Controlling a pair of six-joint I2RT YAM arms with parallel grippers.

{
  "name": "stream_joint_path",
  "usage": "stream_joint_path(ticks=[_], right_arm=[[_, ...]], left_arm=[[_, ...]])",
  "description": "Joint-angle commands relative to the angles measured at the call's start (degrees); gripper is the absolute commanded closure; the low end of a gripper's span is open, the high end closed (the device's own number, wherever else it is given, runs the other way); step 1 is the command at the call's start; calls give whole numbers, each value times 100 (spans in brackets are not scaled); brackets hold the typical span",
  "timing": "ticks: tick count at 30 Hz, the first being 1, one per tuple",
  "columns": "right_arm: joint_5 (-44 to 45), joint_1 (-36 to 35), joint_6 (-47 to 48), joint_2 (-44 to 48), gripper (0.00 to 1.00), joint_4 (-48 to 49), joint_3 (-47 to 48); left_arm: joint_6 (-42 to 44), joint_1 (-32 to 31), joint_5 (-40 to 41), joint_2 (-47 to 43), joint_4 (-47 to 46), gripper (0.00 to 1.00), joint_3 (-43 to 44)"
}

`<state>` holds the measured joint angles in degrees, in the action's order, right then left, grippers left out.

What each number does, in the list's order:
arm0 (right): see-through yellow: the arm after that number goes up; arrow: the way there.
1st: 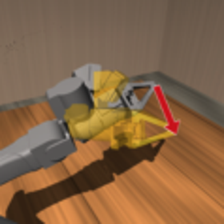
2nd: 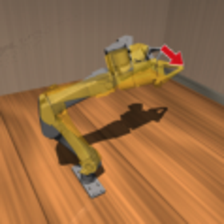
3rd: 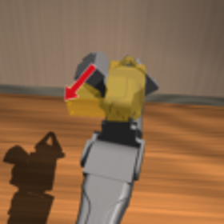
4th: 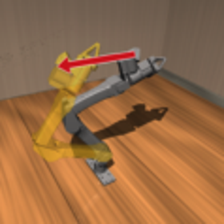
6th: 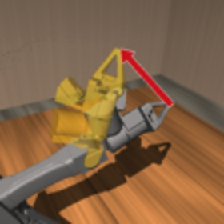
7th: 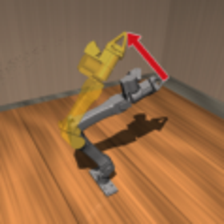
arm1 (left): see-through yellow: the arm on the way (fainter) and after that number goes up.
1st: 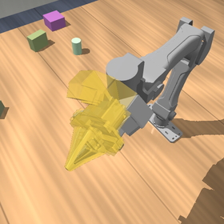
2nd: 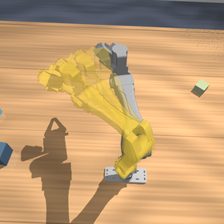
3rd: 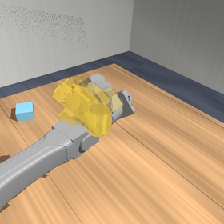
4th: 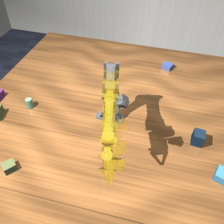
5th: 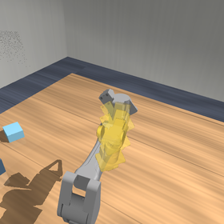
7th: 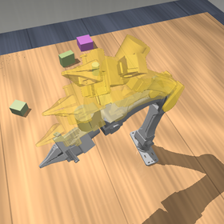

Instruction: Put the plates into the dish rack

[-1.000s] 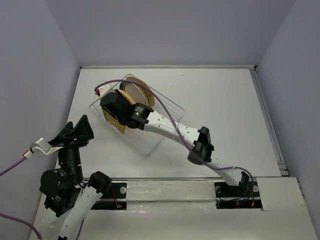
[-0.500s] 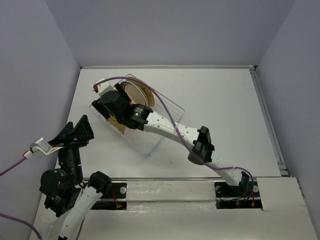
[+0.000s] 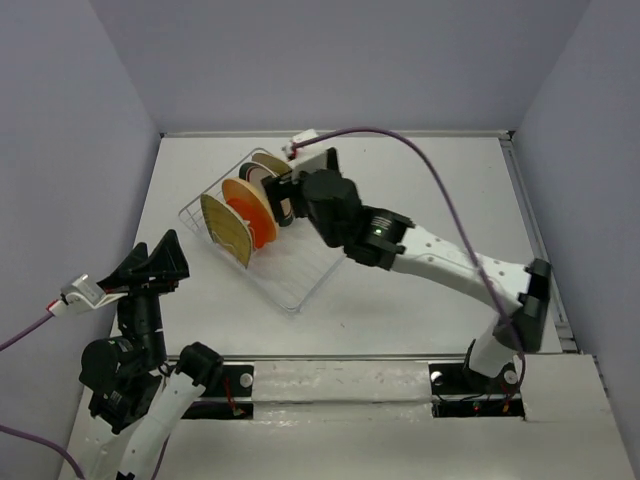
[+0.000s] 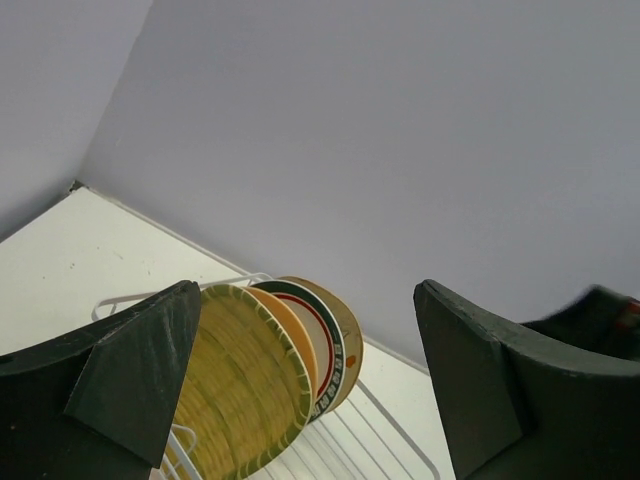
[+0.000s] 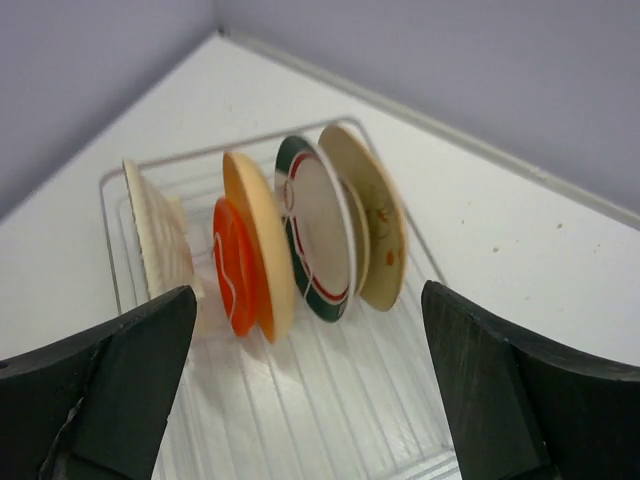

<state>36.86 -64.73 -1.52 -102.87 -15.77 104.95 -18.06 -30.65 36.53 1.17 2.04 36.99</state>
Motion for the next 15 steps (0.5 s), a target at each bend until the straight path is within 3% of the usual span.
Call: stream_joint_path(ticks=[1,6,8,11,15], right_arm=[[242,346,-445,2167,0,1497,-2000],[787,699,-850,4316,0,2025,-4538],[884,778,-973,5131,0,2078,-5078],[1086,839,-1219,5610,0,2166,-5817],[1095,839,-1325,5691,0,2254,-6065]], left_arm=[[180,7,-225,138,-213,1,45],[215,7,-603,357,-213,1,45],[242,7,-726,480,-222,1,36],[286,16,-936,639,-301,1,-8],[330,51,-1122,823,-345,1,-17]])
